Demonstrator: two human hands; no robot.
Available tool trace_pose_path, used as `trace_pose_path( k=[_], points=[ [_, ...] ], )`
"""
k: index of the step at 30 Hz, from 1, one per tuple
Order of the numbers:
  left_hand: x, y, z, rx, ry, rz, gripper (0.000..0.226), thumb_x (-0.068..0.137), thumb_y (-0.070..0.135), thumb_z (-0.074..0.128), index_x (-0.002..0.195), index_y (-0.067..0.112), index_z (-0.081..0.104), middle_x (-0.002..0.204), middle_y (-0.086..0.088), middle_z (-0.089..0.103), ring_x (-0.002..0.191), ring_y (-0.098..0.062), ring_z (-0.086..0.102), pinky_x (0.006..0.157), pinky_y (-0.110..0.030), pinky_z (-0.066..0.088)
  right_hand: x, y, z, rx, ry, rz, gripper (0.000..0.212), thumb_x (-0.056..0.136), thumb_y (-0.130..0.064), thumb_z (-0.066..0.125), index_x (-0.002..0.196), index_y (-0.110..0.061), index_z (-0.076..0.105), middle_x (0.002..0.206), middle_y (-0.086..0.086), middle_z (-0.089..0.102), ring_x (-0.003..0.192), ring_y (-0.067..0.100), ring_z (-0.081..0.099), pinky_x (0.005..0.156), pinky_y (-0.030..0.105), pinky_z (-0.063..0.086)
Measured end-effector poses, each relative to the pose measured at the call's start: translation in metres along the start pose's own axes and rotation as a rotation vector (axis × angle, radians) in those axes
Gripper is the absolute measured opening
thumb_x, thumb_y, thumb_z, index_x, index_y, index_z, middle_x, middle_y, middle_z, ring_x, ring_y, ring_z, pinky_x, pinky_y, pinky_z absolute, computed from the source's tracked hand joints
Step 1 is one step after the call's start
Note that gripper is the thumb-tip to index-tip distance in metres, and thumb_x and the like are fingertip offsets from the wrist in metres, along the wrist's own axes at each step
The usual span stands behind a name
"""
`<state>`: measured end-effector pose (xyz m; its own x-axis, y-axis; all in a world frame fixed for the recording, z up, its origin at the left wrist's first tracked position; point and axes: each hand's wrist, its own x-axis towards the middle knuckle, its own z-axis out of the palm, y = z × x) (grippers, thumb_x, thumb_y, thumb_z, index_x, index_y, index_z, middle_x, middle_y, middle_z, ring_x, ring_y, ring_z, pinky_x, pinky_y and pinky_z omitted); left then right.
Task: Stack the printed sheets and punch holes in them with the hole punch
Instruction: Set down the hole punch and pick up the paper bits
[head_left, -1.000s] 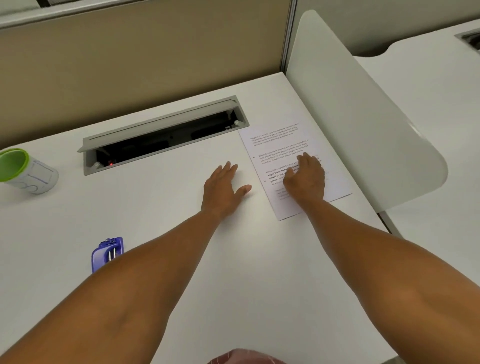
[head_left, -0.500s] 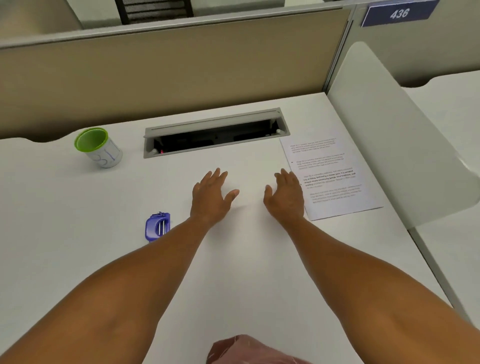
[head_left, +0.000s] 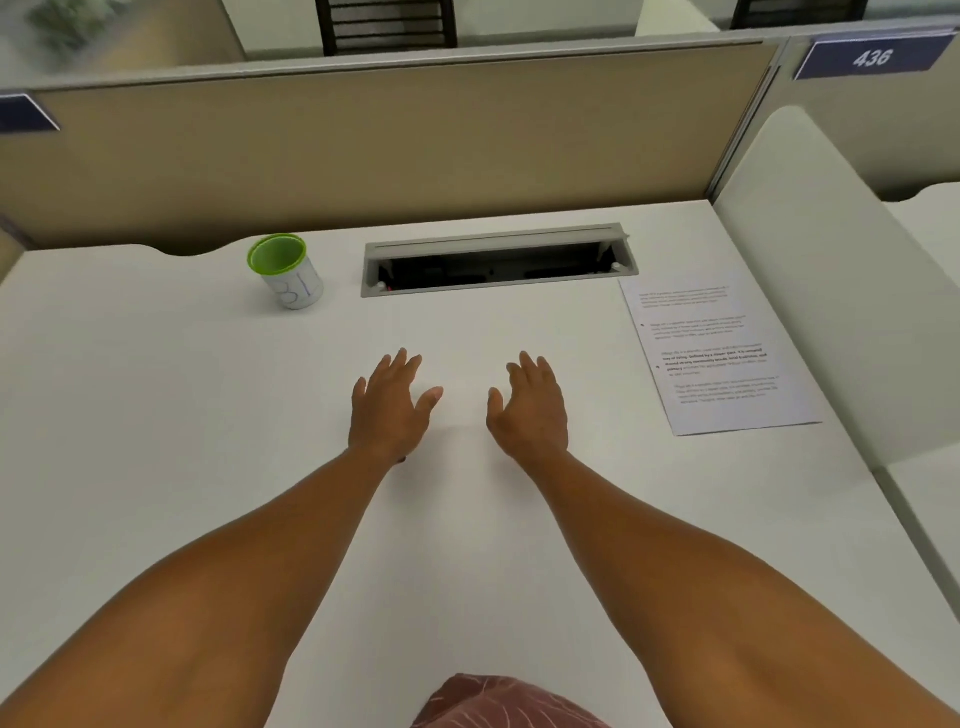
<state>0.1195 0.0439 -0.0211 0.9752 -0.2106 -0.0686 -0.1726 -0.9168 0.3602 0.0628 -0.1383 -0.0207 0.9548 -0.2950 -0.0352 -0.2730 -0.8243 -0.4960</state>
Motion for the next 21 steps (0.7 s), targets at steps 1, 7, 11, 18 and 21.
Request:
trace_pose_path(
  k=[1,7,11,18,21],
  points=[
    [-0.004,-0.006,-0.001,-0.015,-0.013,-0.015,0.059,0.100,0.052,0.041,0.152,0.025,0.033,0.163,0.000,0.022,0.151,-0.020,0.016,0.121,-0.048,0.013,-0.003,-0.005,0.005,-0.008,-0.010,-0.005,0.053,0.099,-0.037,0.041,0.145,-0.012,0.041,0.160,0.004,0.027,0.150,0.024,0.013,0.122,0.040,0.017],
    [-0.023,-0.034,-0.003,-0.130,-0.059,-0.084,0.046,0.106,0.024,0.033,0.151,0.016,0.034,0.163,-0.003,0.023,0.150,-0.022,0.016,0.121,-0.044,0.017,-0.019,-0.023,0.032,-0.035,-0.103,-0.025,0.053,0.099,-0.037,0.041,0.146,-0.013,0.039,0.162,0.006,0.023,0.151,0.027,0.009,0.121,0.044,0.017],
    [-0.032,-0.045,0.001,-0.313,-0.003,-0.178,0.044,0.102,0.019,0.043,0.146,0.016,0.041,0.150,-0.002,0.044,0.135,-0.024,0.043,0.105,-0.039,0.043,-0.026,-0.029,0.050,-0.054,-0.169,-0.035,0.053,0.098,-0.036,0.041,0.146,-0.013,0.038,0.163,0.006,0.019,0.151,0.026,0.004,0.122,0.043,0.012],
    [-0.040,-0.052,0.012,-0.441,0.069,-0.262,0.036,0.098,0.022,0.053,0.133,0.018,0.050,0.133,-0.004,0.053,0.113,-0.023,0.058,0.094,-0.039,0.052,-0.036,-0.037,0.079,-0.113,-0.196,-0.055,0.054,0.099,-0.039,0.036,0.146,-0.012,0.038,0.164,0.007,0.014,0.151,0.028,-0.001,0.122,0.045,0.004],
    [-0.041,-0.055,0.014,-0.455,0.086,-0.261,0.028,0.098,0.026,0.053,0.123,0.014,0.055,0.123,-0.004,0.057,0.104,-0.022,0.061,0.088,-0.037,0.053,-0.040,-0.039,0.090,-0.155,-0.179,-0.055,0.056,0.100,-0.042,0.031,0.148,-0.013,0.035,0.165,0.007,0.009,0.151,0.029,-0.004,0.122,0.047,-0.001]
  ],
)
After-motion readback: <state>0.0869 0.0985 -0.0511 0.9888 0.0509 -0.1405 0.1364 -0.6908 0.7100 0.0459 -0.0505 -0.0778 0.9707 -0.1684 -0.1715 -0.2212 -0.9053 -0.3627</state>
